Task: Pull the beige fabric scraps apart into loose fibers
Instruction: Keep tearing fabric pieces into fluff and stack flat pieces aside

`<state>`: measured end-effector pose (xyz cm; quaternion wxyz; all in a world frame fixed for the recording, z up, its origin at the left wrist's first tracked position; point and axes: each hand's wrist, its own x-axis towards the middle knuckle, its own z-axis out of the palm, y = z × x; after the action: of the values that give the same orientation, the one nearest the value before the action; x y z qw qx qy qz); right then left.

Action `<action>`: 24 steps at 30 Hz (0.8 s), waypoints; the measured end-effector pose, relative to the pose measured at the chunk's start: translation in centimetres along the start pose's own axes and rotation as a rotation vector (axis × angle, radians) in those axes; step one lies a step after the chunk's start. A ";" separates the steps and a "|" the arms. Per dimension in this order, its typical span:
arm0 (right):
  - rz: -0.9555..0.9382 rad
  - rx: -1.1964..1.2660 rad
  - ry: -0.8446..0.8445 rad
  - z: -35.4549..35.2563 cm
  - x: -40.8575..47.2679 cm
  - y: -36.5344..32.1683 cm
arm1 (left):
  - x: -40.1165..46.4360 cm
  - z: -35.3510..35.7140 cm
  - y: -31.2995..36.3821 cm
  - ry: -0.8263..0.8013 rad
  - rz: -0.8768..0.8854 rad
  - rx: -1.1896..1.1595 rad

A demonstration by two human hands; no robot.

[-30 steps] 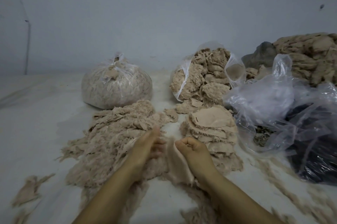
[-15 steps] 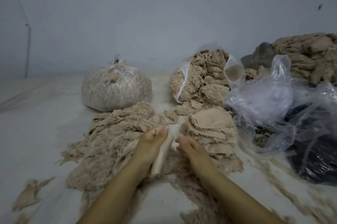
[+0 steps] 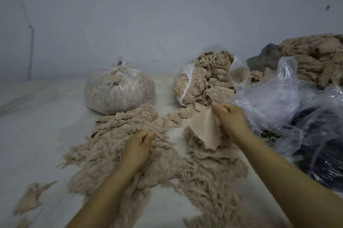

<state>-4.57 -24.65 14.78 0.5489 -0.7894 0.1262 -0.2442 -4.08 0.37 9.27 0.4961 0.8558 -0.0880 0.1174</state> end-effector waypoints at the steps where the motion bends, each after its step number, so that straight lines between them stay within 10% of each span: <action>1: -0.045 -0.235 0.033 -0.6 0.8 0.3 | -0.2 -0.3 -0.5 -0.059 0.022 0.076; 4: -0.207 -0.537 0.065 -0.1 -0.4 1.5 | -0.9 -0.8 -2.0 -0.181 0.084 0.171; 12: -0.404 -0.626 -0.709 9.1 -7.7 5.2 | -2.4 -0.6 -4.0 -0.291 0.270 0.344; 24: -0.502 -0.375 -0.521 2.9 -11.6 8.0 | -1.7 -0.2 -7.8 -0.245 0.225 0.421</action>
<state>-12.34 -19.79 3.63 0.3322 -0.9176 -0.1714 -0.1353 -3.67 4.40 2.43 0.2765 0.9328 -0.2157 0.0830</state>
